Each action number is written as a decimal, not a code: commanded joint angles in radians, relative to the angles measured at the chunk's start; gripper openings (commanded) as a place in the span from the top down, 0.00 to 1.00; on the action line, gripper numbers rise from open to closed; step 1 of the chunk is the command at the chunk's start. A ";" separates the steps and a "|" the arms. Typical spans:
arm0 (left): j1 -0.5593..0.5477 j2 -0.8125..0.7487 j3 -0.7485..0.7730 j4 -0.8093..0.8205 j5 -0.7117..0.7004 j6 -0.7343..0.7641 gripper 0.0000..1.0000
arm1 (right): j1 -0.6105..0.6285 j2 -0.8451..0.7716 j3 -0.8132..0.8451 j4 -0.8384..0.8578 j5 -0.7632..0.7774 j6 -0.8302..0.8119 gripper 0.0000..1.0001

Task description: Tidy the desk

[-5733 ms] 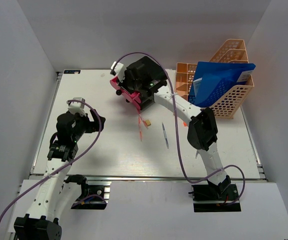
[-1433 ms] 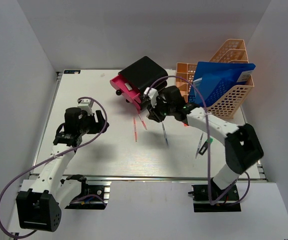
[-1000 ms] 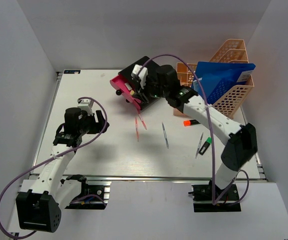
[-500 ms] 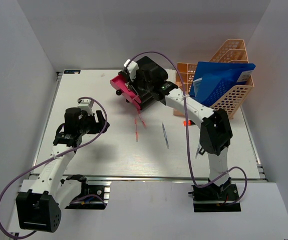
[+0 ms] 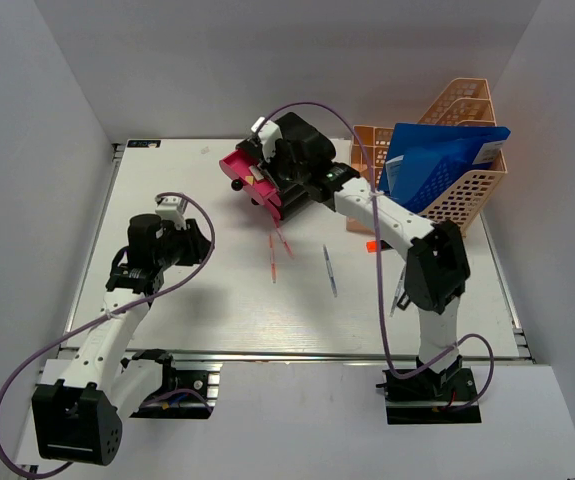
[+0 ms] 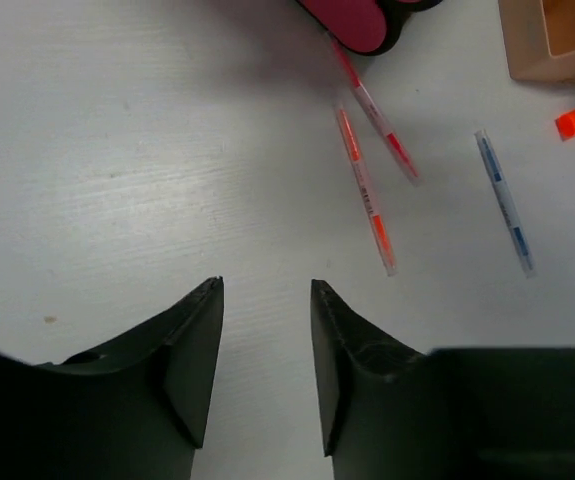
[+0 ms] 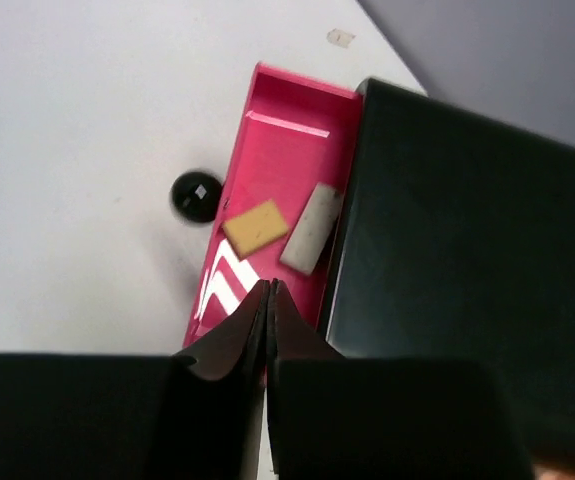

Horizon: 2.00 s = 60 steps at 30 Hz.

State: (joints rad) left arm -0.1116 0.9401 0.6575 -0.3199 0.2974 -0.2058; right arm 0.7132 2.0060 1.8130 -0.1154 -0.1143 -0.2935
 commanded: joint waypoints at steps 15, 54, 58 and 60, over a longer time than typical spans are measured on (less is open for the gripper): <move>-0.022 0.414 0.293 0.263 -0.081 -0.463 0.91 | -0.110 -0.707 -0.875 -0.175 -0.301 0.017 1.00; -0.131 1.011 1.050 -0.160 -0.334 -0.392 0.81 | -0.201 -0.865 -1.014 -0.061 -0.285 -0.039 1.00; -0.151 1.052 1.117 -0.188 -0.336 -0.394 0.81 | -0.202 -0.866 -1.017 -0.061 -0.283 -0.042 1.00; -0.151 1.071 1.137 -0.196 -0.337 -0.396 0.81 | -0.202 -0.868 -1.020 -0.056 -0.277 -0.045 1.00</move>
State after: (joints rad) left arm -0.2489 2.0090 1.7390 -0.4942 -0.0292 -0.6060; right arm 0.5163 1.1645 0.8021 -0.2066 -0.3920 -0.3233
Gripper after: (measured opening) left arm 0.188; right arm 0.019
